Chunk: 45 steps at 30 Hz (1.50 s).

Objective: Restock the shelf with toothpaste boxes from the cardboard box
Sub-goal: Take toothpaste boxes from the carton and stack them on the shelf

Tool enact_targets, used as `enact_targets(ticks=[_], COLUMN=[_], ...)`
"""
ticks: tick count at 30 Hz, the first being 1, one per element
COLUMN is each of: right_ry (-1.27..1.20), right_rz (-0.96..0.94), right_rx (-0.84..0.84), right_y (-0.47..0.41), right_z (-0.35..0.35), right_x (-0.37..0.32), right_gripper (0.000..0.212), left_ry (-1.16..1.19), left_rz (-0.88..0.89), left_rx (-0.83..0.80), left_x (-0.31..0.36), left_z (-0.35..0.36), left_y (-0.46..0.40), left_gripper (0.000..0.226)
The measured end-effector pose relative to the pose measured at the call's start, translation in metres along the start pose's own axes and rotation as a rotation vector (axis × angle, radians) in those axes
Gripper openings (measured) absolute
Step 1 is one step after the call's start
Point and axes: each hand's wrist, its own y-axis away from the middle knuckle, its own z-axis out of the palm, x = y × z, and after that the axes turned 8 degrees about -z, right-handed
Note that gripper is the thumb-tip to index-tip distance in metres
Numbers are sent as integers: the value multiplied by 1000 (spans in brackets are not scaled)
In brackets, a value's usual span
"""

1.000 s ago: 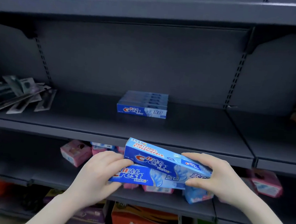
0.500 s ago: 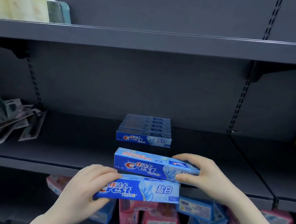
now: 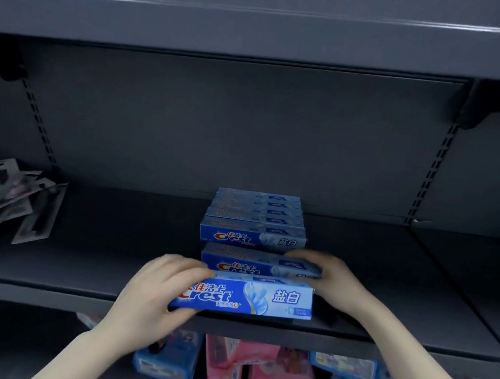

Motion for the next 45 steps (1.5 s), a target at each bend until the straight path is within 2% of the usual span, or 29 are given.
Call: enact_targets(ticks=[6,14,23,32,38,41,43,45], right_ry=[-56,139,258,302,292,274,224,92], right_rz=[-54,-8,68,115,178,201,196,152], right_rx=[14,108,269,416,353,346,451,604], right_y=[-7,1,-5,-19,-21,-18,-12,-4], right_z=[7,-3,4,16,17,14,12,10], right_x=[0,11,16,19,15,15,14,6], right_gripper=[35,53,35,40,36,50,46,26], left_ry=[-5,12,36,42,31,27,23,15], left_rz=[3,17,-9,-37,-53,-53,-47,-41], left_rx=[11,17,26,36,48,74,94,109], left_x=[-5,-9,-14,-19,-22,-23,-24,-23], left_z=[11,18,22,24,32,35,36,36], left_y=[-12,-19,-22,-25,-28,-30,-32,-34], left_gripper=[38,39,40,39,37,36,34,33])
